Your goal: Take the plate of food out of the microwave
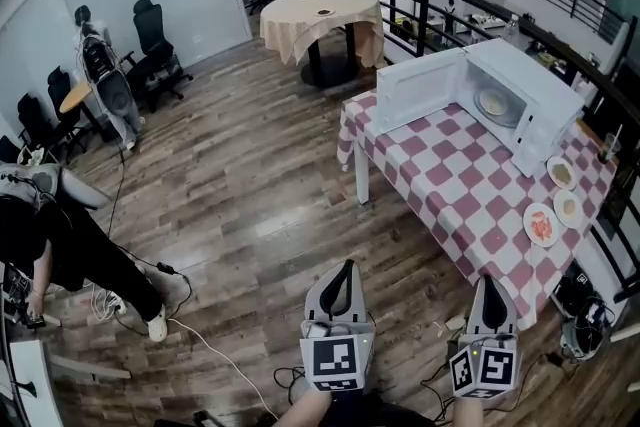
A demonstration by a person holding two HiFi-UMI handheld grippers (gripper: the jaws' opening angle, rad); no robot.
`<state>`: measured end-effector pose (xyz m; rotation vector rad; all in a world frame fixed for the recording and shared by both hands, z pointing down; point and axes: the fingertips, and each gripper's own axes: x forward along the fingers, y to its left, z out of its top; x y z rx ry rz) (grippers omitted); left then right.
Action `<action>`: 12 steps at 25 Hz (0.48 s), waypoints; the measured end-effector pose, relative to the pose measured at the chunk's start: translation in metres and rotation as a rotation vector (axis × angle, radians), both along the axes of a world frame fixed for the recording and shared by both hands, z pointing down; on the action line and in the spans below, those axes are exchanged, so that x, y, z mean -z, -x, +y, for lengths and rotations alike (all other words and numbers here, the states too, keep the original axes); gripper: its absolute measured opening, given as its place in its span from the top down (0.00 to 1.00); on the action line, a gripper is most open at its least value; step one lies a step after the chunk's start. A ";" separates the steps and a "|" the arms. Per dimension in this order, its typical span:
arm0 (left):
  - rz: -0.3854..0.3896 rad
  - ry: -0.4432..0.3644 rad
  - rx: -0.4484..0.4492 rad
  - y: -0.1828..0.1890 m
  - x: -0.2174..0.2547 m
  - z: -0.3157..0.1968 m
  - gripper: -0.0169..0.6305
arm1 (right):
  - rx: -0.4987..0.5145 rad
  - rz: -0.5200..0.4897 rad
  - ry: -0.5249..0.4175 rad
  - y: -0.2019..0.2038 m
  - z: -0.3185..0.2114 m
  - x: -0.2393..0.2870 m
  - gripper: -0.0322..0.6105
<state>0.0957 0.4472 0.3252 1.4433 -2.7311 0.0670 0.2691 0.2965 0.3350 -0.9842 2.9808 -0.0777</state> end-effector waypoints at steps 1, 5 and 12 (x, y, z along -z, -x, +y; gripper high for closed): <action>0.003 0.003 -0.009 0.009 0.001 -0.007 0.95 | -0.006 0.002 0.001 0.009 -0.005 0.002 0.96; -0.010 -0.011 -0.046 0.047 0.009 -0.036 0.95 | -0.036 0.011 -0.006 0.047 -0.027 0.014 0.96; -0.016 -0.022 -0.094 0.110 0.018 -0.069 0.95 | -0.083 -0.001 -0.001 0.101 -0.051 0.018 0.96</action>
